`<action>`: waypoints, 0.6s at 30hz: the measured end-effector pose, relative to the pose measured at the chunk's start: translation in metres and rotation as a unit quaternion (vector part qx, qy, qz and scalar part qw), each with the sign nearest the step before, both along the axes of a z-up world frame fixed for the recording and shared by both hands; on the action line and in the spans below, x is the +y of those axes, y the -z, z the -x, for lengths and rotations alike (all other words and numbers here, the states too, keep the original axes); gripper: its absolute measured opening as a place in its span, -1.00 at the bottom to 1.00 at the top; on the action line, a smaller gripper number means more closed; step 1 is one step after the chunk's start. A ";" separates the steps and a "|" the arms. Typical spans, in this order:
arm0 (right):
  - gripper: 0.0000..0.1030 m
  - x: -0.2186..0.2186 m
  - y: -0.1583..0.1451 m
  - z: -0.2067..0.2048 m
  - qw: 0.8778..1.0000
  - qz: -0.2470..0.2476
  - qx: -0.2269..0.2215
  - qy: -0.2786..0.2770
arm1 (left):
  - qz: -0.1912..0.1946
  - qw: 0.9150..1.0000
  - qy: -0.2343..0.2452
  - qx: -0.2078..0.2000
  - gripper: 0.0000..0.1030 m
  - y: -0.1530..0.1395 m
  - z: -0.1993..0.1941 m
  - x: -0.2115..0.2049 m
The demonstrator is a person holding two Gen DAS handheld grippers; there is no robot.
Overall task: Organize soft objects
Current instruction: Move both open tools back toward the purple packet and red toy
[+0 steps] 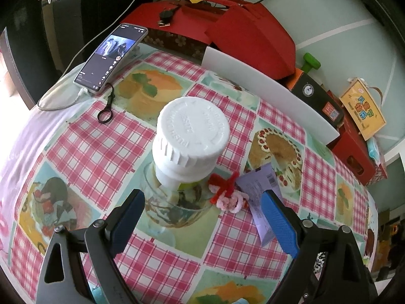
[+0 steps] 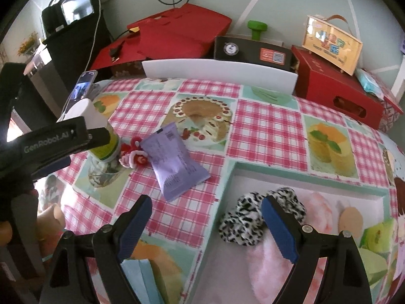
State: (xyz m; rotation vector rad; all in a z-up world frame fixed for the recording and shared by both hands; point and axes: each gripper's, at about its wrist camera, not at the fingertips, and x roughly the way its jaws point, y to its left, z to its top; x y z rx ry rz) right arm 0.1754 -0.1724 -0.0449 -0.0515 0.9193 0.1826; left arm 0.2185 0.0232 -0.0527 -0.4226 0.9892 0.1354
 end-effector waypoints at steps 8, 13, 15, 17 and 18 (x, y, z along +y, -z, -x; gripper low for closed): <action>1.00 0.011 0.006 -0.008 1.000 0.010 -0.003 -0.010 | -0.006 1.000 0.007 0.000 0.81 0.003 -0.004 -0.001; 1.00 0.015 0.007 -0.012 1.000 0.016 -0.006 -0.013 | 0.000 1.000 0.008 -0.001 0.81 0.005 -0.005 -0.002; 1.00 0.016 0.008 -0.015 1.000 0.015 -0.005 -0.015 | 0.003 1.000 0.009 0.002 0.81 0.007 -0.006 -0.002; 1.00 0.017 0.008 -0.018 1.000 0.018 -0.006 -0.016 | 0.008 1.000 0.009 0.006 0.81 0.008 -0.007 -0.001; 1.00 0.018 0.008 -0.019 1.000 0.022 -0.008 -0.020 | 0.007 1.000 0.009 0.007 0.81 0.009 -0.008 -0.001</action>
